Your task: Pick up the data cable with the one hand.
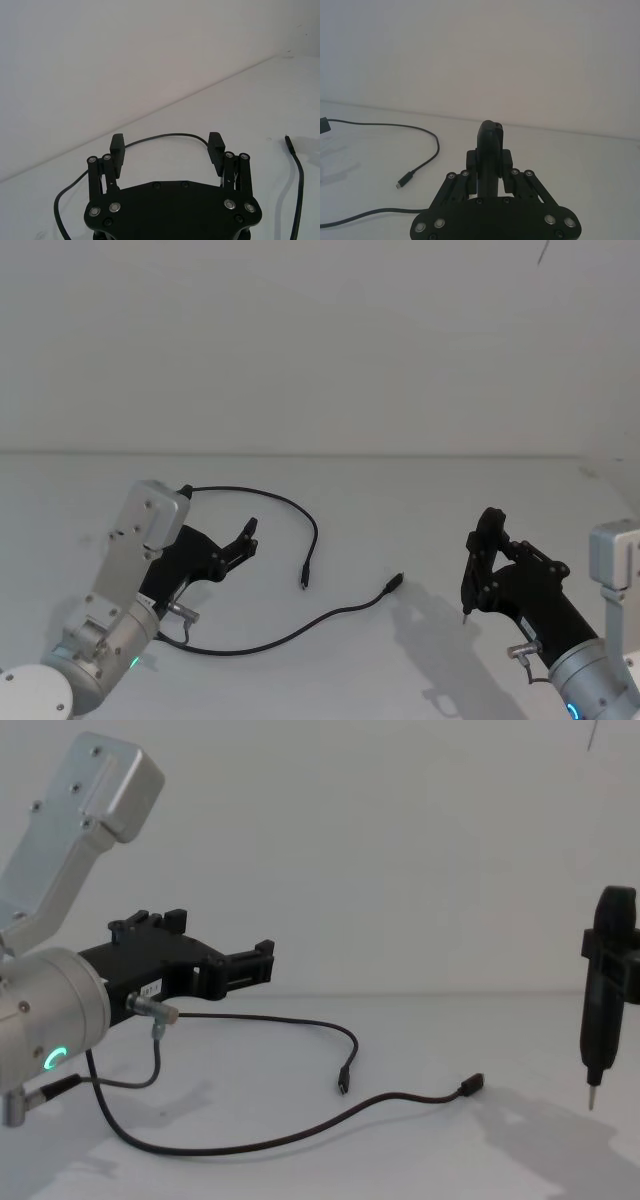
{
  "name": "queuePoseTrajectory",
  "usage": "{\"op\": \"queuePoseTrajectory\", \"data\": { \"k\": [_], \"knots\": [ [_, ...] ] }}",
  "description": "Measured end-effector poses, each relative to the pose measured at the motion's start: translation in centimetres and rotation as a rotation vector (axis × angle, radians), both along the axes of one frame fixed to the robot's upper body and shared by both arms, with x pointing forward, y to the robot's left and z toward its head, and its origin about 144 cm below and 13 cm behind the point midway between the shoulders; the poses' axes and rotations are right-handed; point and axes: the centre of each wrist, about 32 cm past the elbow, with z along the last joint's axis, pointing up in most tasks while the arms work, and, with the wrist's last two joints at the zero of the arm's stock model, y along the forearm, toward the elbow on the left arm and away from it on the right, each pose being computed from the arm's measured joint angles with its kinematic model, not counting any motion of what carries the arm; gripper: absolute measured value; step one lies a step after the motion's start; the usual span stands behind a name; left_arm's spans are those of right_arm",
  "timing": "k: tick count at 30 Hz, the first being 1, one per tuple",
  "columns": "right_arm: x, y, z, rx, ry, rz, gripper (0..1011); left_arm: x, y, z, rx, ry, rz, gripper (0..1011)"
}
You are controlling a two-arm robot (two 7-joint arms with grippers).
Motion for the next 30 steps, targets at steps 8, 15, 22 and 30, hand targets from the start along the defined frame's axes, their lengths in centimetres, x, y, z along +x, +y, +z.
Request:
{"op": "queuePoseTrajectory", "data": {
  "k": [8,15,22,30],
  "knots": [
    [0.0,0.0,0.0,0.000,0.000,0.000,279,0.0,0.0,0.0,0.000,0.000,0.000,1001],
    [0.0,0.0,0.0,0.000,0.000,0.000,279,0.0,0.0,0.0,0.001,0.000,-0.002,1001],
    [0.0,0.0,0.0,0.000,0.000,0.000,279,0.2,0.4,0.2,0.019,0.012,-0.049,1001],
    [0.0,0.0,0.0,0.000,0.000,0.000,279,0.4,1.2,0.8,0.047,0.040,-0.135,1001]
  ]
}}
